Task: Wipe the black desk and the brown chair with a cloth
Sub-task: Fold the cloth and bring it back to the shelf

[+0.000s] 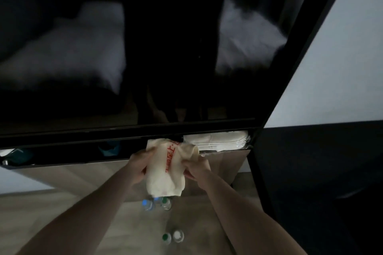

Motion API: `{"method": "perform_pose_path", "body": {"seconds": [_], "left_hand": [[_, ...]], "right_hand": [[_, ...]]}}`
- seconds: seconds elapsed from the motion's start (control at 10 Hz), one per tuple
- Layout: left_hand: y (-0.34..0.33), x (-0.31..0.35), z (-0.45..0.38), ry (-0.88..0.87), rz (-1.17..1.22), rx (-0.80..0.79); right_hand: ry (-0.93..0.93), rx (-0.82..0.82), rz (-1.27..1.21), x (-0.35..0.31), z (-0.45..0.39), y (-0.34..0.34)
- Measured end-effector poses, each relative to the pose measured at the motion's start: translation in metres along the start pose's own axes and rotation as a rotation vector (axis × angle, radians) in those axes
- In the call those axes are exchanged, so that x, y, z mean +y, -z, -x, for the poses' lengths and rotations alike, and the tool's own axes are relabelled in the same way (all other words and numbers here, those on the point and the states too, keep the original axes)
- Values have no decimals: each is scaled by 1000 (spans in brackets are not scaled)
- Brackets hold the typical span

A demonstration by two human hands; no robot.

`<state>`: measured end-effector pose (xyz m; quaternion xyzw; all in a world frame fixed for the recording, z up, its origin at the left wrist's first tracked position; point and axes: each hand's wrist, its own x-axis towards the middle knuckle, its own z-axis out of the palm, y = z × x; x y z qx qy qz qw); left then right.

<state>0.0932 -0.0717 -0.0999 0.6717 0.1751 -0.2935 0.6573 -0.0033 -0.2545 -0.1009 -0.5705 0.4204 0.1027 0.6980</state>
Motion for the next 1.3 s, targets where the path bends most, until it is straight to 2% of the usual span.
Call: {"method": "perform_pose_path", "body": {"seconds": [0.1, 0.2, 0.3, 0.4, 0.5, 0.6, 0.7, 0.9, 1.0, 1.1, 1.2, 1.3], "left_hand": [[10, 10, -21, -46, 41, 59], [13, 23, -43, -149, -104, 219], [10, 25, -52, -212, -374, 274], [11, 12, -61, -168, -719, 263], [15, -8, -52, -291, -1217, 99], [10, -19, -40, -365, -1491, -31], [1, -24, -32, -335, -1630, -90], [-6, -20, -38, -246, -1680, -129], [-14, -15, -17, -301, -1666, -110], [-25, -18, 14, -354, -1631, -157], [-49, -21, 79, -546, -1594, -266], [-71, -18, 126, -702, -1542, -335]], "right_hand": [[20, 4, -23, -15, -17, -16], [54, 31, -83, -26, -43, -37], [99, 46, -112, -26, -60, -53], [239, 28, 250, -22, -59, -60], [347, 6, 525, -12, -46, -60], [413, -33, 639, -8, -38, -54], [443, -75, 778, -6, -30, -48], [453, -115, 864, 9, -15, -29], [453, -122, 941, 17, 8, -4], [487, -88, 987, 12, 56, 24], [514, 44, 978, 15, 120, 74], [481, 153, 888, 29, 146, 109]]}}
